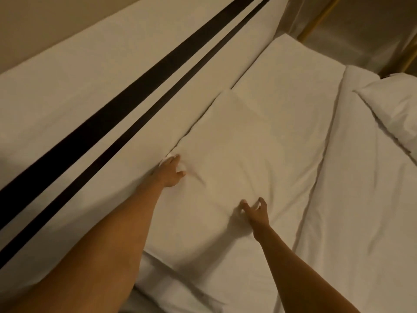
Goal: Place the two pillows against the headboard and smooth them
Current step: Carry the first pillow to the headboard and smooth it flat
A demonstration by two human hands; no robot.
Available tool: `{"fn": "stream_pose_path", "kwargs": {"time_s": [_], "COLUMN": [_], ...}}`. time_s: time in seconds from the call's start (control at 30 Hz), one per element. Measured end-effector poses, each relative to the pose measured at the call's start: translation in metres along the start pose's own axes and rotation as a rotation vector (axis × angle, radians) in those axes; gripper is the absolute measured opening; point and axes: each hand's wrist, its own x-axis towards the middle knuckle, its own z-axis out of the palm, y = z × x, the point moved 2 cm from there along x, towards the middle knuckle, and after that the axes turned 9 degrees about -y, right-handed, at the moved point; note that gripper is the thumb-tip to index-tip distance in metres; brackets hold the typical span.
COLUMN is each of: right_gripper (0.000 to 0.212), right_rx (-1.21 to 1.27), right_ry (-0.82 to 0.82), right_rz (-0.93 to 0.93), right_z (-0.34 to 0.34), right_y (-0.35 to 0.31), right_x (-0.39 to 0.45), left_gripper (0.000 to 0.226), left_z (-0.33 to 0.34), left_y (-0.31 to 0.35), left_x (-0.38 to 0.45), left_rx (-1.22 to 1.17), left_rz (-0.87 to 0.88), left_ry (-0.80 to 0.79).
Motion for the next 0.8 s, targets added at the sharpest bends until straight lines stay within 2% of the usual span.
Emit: {"fn": "stream_pose_path", "kwargs": {"time_s": [0.1,0.43,0.53,0.63,0.8], "right_gripper": [0.079,0.077,0.068,0.07,0.064], "right_rx": [-0.167,-0.331,-0.683,-1.015,-1.292], "right_ry": [-0.001,-0.083,-0.012,-0.042,-0.169], "right_rz": [0.001,-0.054,-0.227,-0.448,-0.787], "right_z": [0.002,-0.014,-0.027,-0.037,-0.01], "right_y": [0.013,0.013,-0.003,-0.034,-0.109], "right_x": [0.007,0.01,0.003,0.01,0.034], "left_gripper": [0.067,0.068,0.068,0.069,0.066], "left_z": [0.017,0.017,0.019,0.027,0.051], "left_y": [-0.006,0.013,0.032,0.051,0.083], "left_x": [0.003,-0.028,-0.047,-0.065,-0.082], "left_rx": [-0.02,0.015,-0.041,-0.142,-0.323], "left_rz": [-0.002,-0.089,-0.102,-0.158,-0.233], "left_ry": [0.031,0.095,0.137,0.196,0.441]}}
